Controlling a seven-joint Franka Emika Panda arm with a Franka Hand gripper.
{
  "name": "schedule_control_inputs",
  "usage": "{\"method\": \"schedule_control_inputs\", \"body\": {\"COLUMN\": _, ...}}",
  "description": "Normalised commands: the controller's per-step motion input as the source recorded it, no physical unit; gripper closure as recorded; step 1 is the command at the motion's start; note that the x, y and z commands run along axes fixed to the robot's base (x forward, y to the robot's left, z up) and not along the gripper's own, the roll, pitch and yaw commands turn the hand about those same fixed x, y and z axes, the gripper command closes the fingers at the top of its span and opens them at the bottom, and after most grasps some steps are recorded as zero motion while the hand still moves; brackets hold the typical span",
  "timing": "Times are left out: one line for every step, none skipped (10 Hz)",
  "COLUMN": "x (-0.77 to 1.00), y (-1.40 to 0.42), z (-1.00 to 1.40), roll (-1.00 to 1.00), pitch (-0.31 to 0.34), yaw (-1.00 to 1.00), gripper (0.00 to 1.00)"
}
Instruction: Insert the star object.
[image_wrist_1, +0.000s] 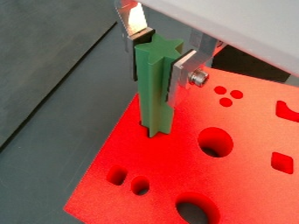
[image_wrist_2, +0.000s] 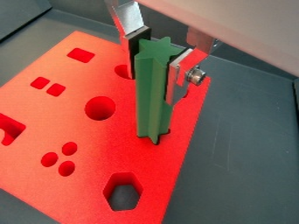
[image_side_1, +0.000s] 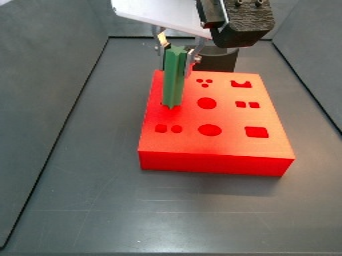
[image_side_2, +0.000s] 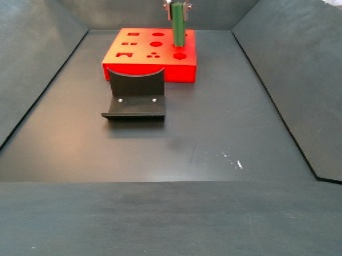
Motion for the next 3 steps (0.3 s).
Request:
{"method": "schedule_control_inputs", "body": {"x": 0.0, "y": 0.0, "z": 0.0, "roll": 0.0, "pitch": 0.01, "yaw": 0.0, "gripper": 1.0}}
{"method": "schedule_control_inputs", "body": {"x": -0.03, "y": 0.0, "z": 0.0, "roll": 0.0, "pitch": 0.0, "yaw": 0.0, "gripper": 1.0}}
{"method": "schedule_control_inputs", "body": {"x": 0.0, "y": 0.0, "z": 0.0, "roll": 0.0, "pitch": 0.0, "yaw": 0.0, "gripper": 1.0}}
